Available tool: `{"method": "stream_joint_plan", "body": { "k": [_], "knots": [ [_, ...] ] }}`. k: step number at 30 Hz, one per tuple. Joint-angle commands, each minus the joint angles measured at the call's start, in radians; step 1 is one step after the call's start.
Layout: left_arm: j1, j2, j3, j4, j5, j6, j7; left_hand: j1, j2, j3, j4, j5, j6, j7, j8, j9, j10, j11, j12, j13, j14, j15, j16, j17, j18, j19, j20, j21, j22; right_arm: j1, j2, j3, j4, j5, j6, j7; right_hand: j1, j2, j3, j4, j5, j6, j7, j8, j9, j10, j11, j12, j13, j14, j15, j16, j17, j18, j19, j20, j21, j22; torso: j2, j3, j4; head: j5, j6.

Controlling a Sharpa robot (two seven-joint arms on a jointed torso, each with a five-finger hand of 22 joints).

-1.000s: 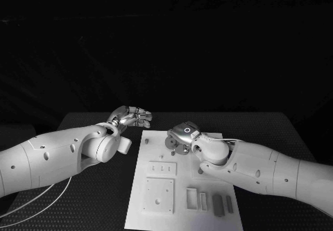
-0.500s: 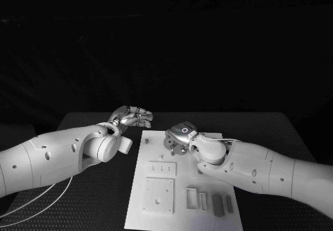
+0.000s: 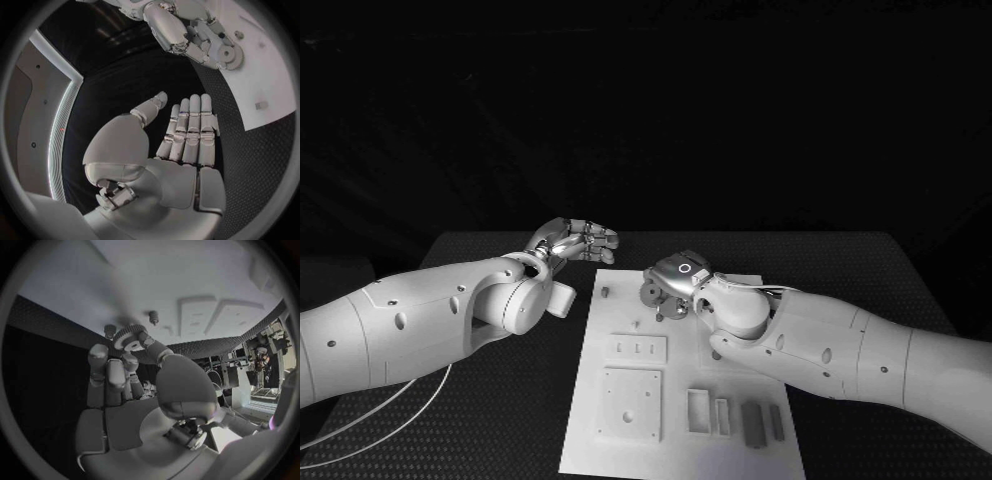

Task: Assemble the parts on the task board

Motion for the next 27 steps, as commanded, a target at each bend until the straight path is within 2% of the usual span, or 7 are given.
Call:
{"method": "stream_joint_plan", "body": {
  "k": [1, 9, 15, 27],
  "knots": [
    [0.002, 0.0, 0.001, 0.002, -0.002, 0.009, 0.006, -0.001, -0.001, -0.006, 0.0, 0.005, -0.006, 0.005, -0.004, 0.001, 0.0, 0.005, -0.004, 0.002, 0.005, 0.001, -0.005, 0.001, 0.015, 0.006, 0.001, -0.007, 0.002, -0.002, -0.002, -0.002, -0.009, 0.008, 0.038, 0.002, 0.001, -0.012, 0.004, -0.001, 0.001, 0.079, 0.032, -0.003, 0.0, -0.041, 0.019, -0.003, -0.001, -0.002, 0.005, -0.005, -0.001, 0.062, -0.003, -0.002, -0.004, 0.014, 0.0, 0.0004, -0.0004, 0.001, -0.001],
    [0.002, 0.0, 0.001, 0.002, -0.002, 0.01, 0.006, -0.001, -0.001, -0.006, 0.0, 0.005, -0.006, 0.005, -0.004, 0.002, 0.0, 0.006, -0.005, 0.002, 0.005, 0.001, -0.005, 0.001, 0.015, 0.006, 0.001, -0.007, 0.002, -0.002, -0.01, -0.003, -0.005, 0.009, 0.042, -0.004, 0.005, -0.003, 0.005, -0.002, 0.001, 0.09, 0.031, 0.003, 0.001, -0.042, 0.019, -0.001, -0.002, -0.001, 0.006, -0.005, 0.002, 0.062, -0.004, -0.001, -0.004, 0.015, -0.001, 0.0016, -0.0019, 0.001, -0.003],
    [0.002, -0.002, 0.001, 0.002, -0.002, 0.009, 0.007, -0.001, -0.001, -0.006, 0.0, 0.005, -0.006, 0.005, -0.004, 0.002, 0.0, 0.006, -0.005, 0.002, 0.005, 0.001, -0.005, 0.002, 0.015, 0.006, 0.001, -0.007, 0.002, -0.002, -0.017, -0.003, 0.004, 0.008, 0.035, -0.006, 0.007, 0.01, 0.003, -0.002, 0.001, 0.116, 0.023, 0.017, 0.006, -0.041, 0.012, 0.004, -0.004, 0.003, -0.001, -0.003, 0.01, 0.062, -0.002, -0.001, -0.003, 0.017, -0.001, 0.002, -0.0012, 0.001, -0.004],
    [0.002, -0.003, 0.001, 0.001, -0.002, 0.01, 0.006, -0.001, -0.001, -0.007, 0.001, 0.004, -0.007, 0.005, -0.005, 0.002, 0.0, 0.006, -0.006, 0.002, 0.005, 0.001, -0.006, 0.002, 0.015, 0.006, 0.001, -0.008, 0.002, -0.003, -0.022, -0.003, 0.01, 0.007, 0.028, -0.004, 0.006, 0.01, 0.001, -0.002, 0.001, 0.125, 0.019, 0.021, 0.007, -0.039, 0.008, 0.005, -0.005, 0.004, -0.004, -0.003, 0.01, 0.062, -0.002, -0.001, -0.002, 0.017, 0.0, 0.0012, -0.0015, 0.001, -0.005]
  ]
}}
